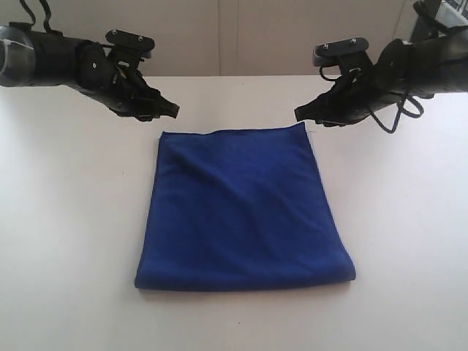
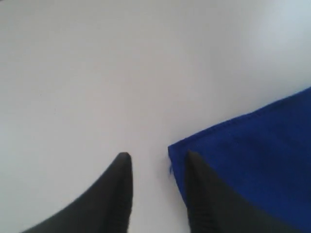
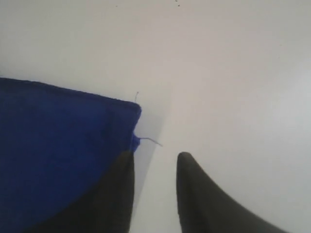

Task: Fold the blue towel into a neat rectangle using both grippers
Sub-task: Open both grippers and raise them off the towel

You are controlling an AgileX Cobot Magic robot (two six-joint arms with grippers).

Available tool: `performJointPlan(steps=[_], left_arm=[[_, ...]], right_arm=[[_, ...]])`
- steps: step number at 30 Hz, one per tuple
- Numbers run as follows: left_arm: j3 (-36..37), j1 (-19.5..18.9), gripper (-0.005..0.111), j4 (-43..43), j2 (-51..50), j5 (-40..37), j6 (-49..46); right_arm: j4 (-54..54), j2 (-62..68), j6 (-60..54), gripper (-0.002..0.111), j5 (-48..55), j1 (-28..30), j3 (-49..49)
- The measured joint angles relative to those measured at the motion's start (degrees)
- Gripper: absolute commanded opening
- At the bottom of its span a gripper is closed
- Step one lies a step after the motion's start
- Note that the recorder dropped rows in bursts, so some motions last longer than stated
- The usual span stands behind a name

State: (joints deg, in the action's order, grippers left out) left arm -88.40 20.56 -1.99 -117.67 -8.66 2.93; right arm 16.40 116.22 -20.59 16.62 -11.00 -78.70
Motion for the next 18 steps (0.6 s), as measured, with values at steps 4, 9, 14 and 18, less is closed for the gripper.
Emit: performJointPlan(steps=[4, 9, 14, 18], left_arm=[[-2.1, 0.0, 0.000, 0.0, 2.6, -8.9, 0.0], [-3.4, 0.0, 0.000, 0.0, 6.1, -18.4, 0.1], [-3.4, 0.0, 0.000, 3.5, 9.7, -25.3, 0.2], [-3.4, 0.0, 0.000, 9.6, 10.2, -27.9, -1.6]], right_arm=[[0.0, -3.8, 0.0, 0.000, 7.5, 0.0, 0.0], [0.0, -6.6, 0.0, 0.000, 15.4, 0.0, 0.0], [2.0, -9.1, 0.0, 0.000, 20.7, 0.0, 0.0], [4.2, -9.1, 0.0, 0.000, 22.1, -1.0, 0.0]])
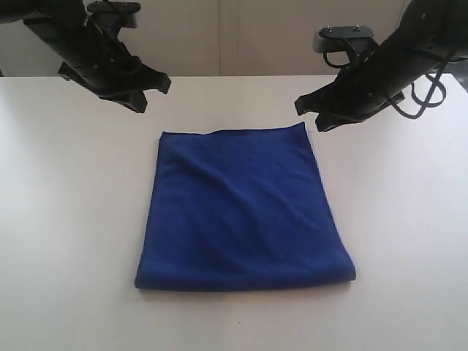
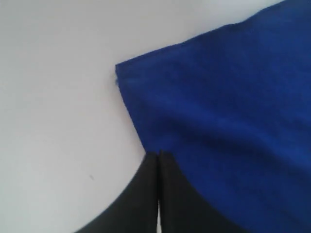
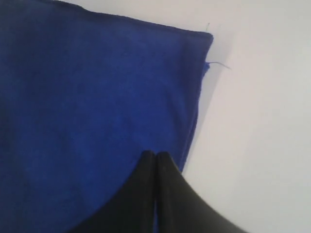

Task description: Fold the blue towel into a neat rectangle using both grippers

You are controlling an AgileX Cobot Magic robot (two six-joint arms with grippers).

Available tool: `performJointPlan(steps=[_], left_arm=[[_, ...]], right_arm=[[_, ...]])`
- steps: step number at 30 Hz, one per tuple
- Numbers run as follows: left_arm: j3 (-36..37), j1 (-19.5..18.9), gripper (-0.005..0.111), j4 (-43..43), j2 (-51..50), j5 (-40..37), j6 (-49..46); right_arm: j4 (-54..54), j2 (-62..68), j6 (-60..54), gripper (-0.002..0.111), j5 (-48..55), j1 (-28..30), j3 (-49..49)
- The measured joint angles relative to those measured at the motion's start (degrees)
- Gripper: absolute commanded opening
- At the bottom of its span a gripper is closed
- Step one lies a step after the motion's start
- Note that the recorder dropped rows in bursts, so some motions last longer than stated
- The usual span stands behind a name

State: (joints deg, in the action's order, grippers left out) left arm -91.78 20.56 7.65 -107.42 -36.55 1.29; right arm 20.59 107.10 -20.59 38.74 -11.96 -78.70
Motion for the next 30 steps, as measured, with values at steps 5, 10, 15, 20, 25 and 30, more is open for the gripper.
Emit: performJointPlan(steps=[5, 10, 15, 20, 25, 30], left_arm=[[0.0, 0.0, 0.000, 8.0, -3.7, -0.8, -3.9], [0.0, 0.1, 0.000, 9.6, -8.1, -1.1, -7.2], [0.0, 0.1, 0.000, 10.0, -11.4, 0.2, -8.4], [0.0, 0.1, 0.000, 10.5, -13.3, 1.0, -9.1], [0.0, 0.1, 0.000, 14.4, -16.1, -1.2, -13.4], [-0.2, 0.1, 0.000, 12.7, -16.8, -2.8, -14.4]], right_arm=[[0.3, 3.9, 1.0, 0.000, -3.5, -2.3, -1.5], [0.3, 11.2, 2.3, 0.000, -9.0, -2.3, -6.9], [0.3, 18.0, 2.5, 0.000, -13.4, -2.3, -10.5], [0.3, 22.5, 2.5, 0.000, -15.4, -2.3, -11.6], [0.3, 22.8, 2.5, 0.000, -15.6, -2.3, -11.9], [0.3, 22.8, 2.6, 0.000, -15.7, -2.3, -11.9]])
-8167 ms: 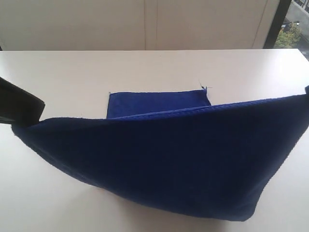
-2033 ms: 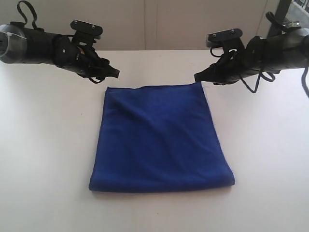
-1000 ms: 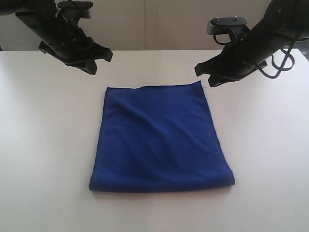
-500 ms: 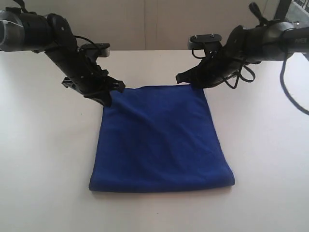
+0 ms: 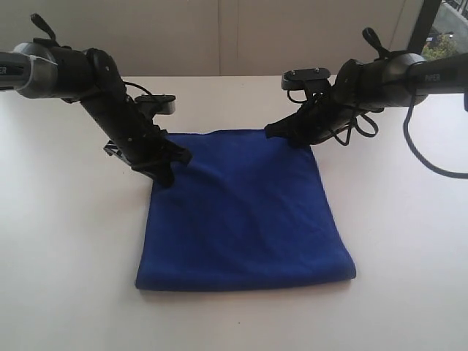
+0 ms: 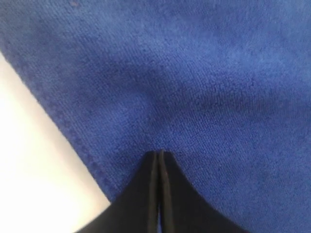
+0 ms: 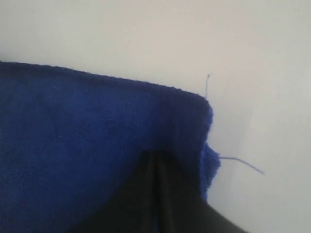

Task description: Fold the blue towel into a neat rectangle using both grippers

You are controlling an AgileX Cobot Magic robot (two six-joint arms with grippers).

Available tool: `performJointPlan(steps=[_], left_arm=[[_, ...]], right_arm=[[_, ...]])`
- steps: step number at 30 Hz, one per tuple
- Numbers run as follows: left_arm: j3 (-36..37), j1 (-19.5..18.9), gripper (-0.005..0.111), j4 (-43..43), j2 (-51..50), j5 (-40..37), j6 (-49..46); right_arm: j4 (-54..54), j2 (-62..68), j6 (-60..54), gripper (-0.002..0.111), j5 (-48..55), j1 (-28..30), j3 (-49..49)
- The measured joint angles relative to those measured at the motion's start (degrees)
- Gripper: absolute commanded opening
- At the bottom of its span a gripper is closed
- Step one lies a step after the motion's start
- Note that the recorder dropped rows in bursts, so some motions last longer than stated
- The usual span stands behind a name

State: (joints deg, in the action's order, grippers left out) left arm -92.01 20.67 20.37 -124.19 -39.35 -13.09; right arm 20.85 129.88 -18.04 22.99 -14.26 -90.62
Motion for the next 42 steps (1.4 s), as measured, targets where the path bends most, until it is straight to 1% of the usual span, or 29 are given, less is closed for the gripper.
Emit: performJointPlan(steps=[6, 18, 24, 27, 30, 31, 32, 35, 37, 39, 40, 41, 42], left_arm=[[-0.5, 0.0, 0.000, -1.8, -0.1, -1.2, 0.0], [-0.9, 0.0, 0.000, -2.2, -0.2, -1.4, -1.7], [-4.5, 0.0, 0.000, -4.8, -0.3, -2.6, -2.0], [-6.2, 0.0, 0.000, -5.1, 1.6, -2.7, -2.2], [-7.2, 0.0, 0.000, -5.1, 6.6, -4.6, -2.2], [-7.3, 0.0, 0.000, -5.1, 7.8, -6.0, -2.2], [-7.3, 0.0, 0.000, -5.1, 9.7, -9.2, -2.2], [-7.3, 0.1, 0.000, -5.2, 12.6, -14.4, -2.0], [-5.5, 0.8, 0.000, -5.2, 16.3, -16.3, -1.4], [-1.9, 3.7, 0.000, -5.2, 21.0, -16.5, -0.5], [0.6, 6.2, 0.000, -5.2, 23.2, -15.9, 0.5], [2.7, 7.9, 0.000, -5.2, 24.5, -15.3, 1.1], [5.8, 10.0, 0.000, -5.2, 25.9, -13.6, 2.9]], right_arm=[[0.0, 0.0, 0.0, 0.000, 0.0, 0.0, 0.0], [0.0, 0.0, -0.2, 0.000, -0.1, 0.0, 0.0], [-0.5, -3.4, -0.5, 0.000, 1.3, 0.0, 0.0], [-2.3, -7.1, -0.5, 0.000, 3.9, 0.0, 0.0], [-5.5, -12.2, -0.4, 0.000, 10.3, 0.2, 0.0], [-6.0, -13.2, 0.0, 0.000, 12.1, 0.3, 0.0], [-6.7, -15.5, 0.7, 0.000, 16.5, 0.3, 0.0], [-6.8, -20.1, 2.2, 0.000, 22.6, 0.5, 1.7], [-6.5, -26.1, 3.2, 0.000, 25.8, 0.4, 6.5], [-4.8, -32.1, 3.6, 0.000, 26.2, -0.7, 12.7], [-3.2, -35.6, 3.7, 0.000, 26.2, -1.8, 16.2], [-1.8, -37.2, 3.7, 0.000, 26.2, -3.0, 18.6], [0.1, -39.5, 3.8, 0.000, 26.1, -5.0, 22.1]])
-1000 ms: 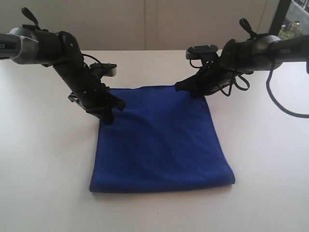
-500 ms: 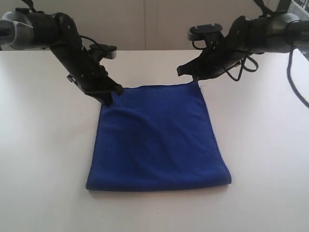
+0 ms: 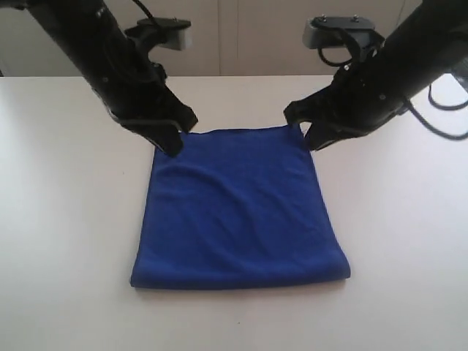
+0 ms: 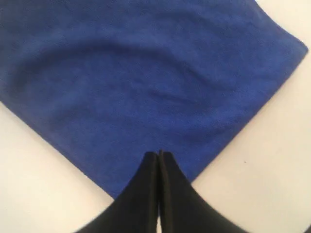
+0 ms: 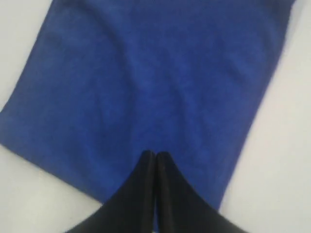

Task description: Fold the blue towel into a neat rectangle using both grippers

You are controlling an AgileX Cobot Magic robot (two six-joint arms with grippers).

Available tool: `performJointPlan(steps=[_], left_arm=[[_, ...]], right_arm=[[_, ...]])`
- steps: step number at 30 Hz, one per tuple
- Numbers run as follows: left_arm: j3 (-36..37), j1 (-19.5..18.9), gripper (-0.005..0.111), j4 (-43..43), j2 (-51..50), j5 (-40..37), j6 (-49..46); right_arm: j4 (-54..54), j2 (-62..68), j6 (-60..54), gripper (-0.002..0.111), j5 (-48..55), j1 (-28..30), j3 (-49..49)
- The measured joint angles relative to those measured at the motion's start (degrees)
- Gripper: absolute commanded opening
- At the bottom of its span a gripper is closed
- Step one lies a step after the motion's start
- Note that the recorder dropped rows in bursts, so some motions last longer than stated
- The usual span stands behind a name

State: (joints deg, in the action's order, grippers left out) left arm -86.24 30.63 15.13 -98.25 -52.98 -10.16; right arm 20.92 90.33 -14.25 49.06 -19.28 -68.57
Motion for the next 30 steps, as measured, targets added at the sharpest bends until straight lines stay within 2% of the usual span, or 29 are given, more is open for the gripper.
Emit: performJointPlan(steps=[3, 4, 12, 20, 30], left_arm=[[6.3, 2.9, 0.000, -0.8, 1.1, 3.3, 3.9], [10.4, 4.1, 0.000, -1.6, 1.2, 5.8, 6.3], [22.6, 5.1, 0.000, -2.1, 1.2, 16.6, 14.0], [27.4, 5.1, 0.000, 0.0, 1.2, 23.5, 15.2], [31.7, 5.1, 0.000, 0.4, 0.5, 26.9, 15.5]], right_arm=[[2.0, -2.0, 0.4, 0.000, -1.3, -3.9, 5.0], [2.6, -2.2, 1.5, 0.000, -3.3, -5.9, 7.8], [4.3, -2.2, 5.3, 0.000, -14.2, -9.4, 18.6], [8.2, 2.3, 5.5, 0.000, -20.9, -10.4, 22.4], [10.2, 7.9, 5.6, 0.000, -23.3, -13.2, 22.4]])
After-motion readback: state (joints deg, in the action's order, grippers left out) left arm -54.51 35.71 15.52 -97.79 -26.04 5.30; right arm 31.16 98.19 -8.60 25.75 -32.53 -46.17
